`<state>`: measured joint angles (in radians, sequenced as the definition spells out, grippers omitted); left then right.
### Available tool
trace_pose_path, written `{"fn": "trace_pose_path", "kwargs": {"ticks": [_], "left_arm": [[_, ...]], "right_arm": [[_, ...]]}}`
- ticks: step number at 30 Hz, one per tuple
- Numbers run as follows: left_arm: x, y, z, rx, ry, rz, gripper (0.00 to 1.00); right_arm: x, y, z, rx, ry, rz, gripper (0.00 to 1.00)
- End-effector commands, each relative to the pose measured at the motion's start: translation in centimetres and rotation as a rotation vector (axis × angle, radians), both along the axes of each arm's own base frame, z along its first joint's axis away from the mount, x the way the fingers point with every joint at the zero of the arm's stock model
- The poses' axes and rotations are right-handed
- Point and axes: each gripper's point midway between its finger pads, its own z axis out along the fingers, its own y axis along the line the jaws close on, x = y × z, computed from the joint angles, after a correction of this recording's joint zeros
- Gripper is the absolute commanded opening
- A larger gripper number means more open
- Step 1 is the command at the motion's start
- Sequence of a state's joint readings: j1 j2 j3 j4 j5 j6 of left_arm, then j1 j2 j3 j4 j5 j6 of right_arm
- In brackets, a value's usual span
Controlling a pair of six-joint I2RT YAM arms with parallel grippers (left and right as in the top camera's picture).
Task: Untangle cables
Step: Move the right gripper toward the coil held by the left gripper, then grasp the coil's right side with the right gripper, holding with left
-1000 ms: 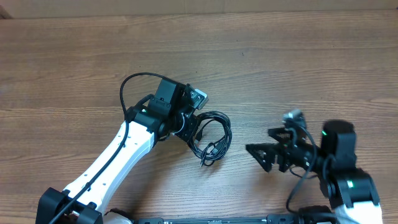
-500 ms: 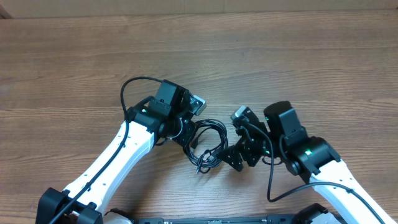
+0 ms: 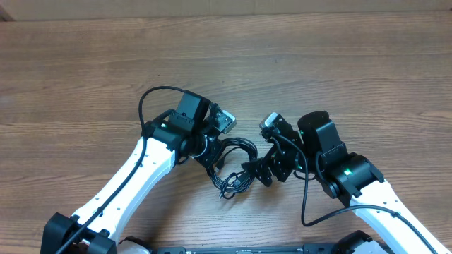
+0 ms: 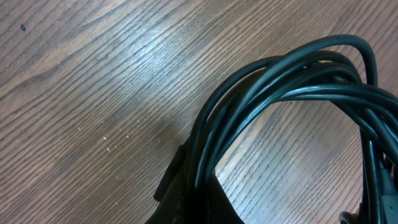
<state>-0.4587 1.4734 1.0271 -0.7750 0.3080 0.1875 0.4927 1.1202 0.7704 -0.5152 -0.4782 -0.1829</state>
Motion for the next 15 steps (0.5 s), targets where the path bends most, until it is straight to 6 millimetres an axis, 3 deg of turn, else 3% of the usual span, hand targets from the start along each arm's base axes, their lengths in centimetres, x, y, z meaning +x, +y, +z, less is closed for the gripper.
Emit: {"fn": "trace_pose_path", "kwargs": {"ticks": [1, 8, 15], "left_arm": [[-0.2, -0.8, 1.0, -0.033, -0.026, -0.053, 0.04], [0.4, -1.2, 1.3, -0.062, -0.038, -0.023, 0.05], [0.8, -1.9, 1.8, -0.104, -0.046, -0.017, 0.04]], "right_arm": [[0.0, 0.9, 1.6, 0.047, -0.015, 0.036, 0.95], [0.2, 0.8, 0.7, 0.025, 0.008, 0.026, 0.78], [0.7, -0.1, -2.0, -0.065, 0.066, -0.021, 0.71]]}}
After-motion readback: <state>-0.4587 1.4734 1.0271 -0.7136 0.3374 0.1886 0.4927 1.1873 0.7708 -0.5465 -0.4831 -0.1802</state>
